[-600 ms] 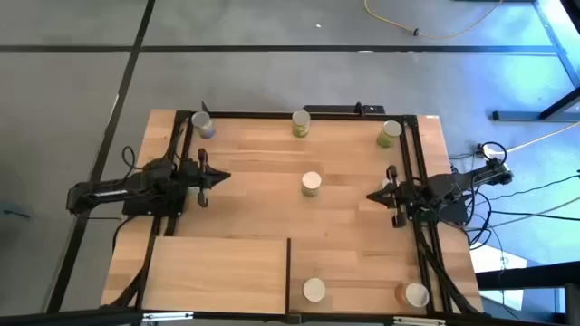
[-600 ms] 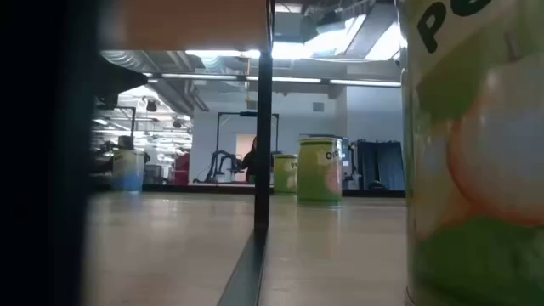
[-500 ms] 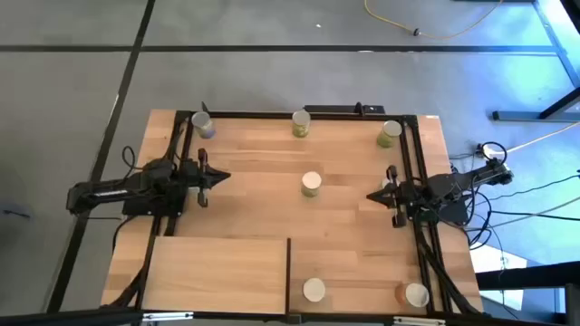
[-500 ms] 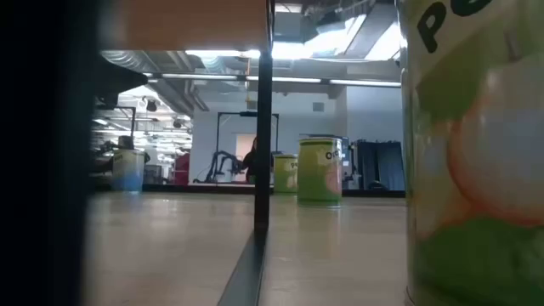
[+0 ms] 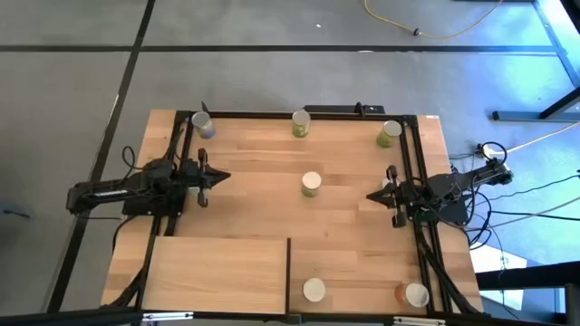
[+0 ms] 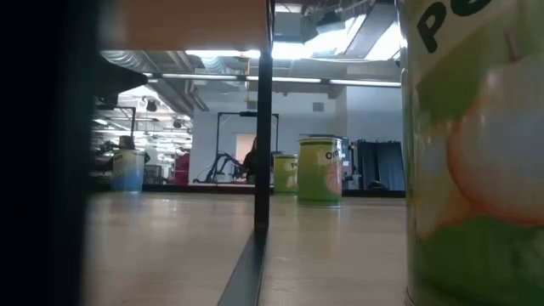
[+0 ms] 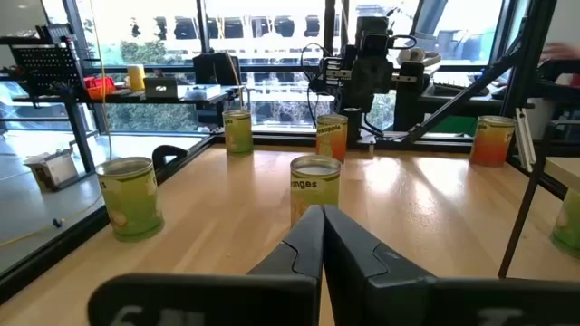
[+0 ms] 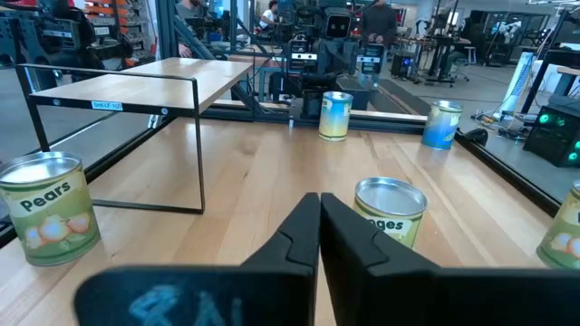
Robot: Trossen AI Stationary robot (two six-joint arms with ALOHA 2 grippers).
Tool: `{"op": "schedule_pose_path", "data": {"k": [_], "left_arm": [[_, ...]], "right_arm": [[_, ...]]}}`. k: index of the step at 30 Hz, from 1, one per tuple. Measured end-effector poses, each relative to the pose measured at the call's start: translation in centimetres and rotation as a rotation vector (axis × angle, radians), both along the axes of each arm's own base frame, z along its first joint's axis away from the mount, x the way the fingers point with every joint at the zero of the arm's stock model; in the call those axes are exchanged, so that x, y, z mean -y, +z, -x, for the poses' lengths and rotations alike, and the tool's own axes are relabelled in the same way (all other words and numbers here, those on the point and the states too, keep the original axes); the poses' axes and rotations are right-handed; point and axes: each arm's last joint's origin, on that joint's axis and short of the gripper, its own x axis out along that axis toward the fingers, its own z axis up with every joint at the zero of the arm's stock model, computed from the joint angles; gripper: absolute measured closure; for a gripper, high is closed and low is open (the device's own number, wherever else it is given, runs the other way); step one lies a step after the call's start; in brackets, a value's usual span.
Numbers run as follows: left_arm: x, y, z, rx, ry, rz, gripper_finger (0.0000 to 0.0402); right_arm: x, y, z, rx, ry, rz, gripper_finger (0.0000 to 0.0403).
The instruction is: Pick and place cans onto a shelf
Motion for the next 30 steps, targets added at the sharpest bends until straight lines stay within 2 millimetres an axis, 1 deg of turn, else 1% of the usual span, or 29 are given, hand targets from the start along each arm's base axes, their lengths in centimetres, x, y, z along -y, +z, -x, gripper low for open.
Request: {"op": "schedule_pose_path", "data": {"k": [25,30], "left_arm": [[0.00,0.02,0.00,0.001,-0.001,0.000,0.0401],[0.03,0.58,0.04,0.060,-0.006,-0.008,0.0401]], "right_arm": [[0.00,0.00,0.00,0.000,0.000,0.000,0.0387],[0.00,0.00,0.00,0.000,0.000,0.000,0.0387]]}}
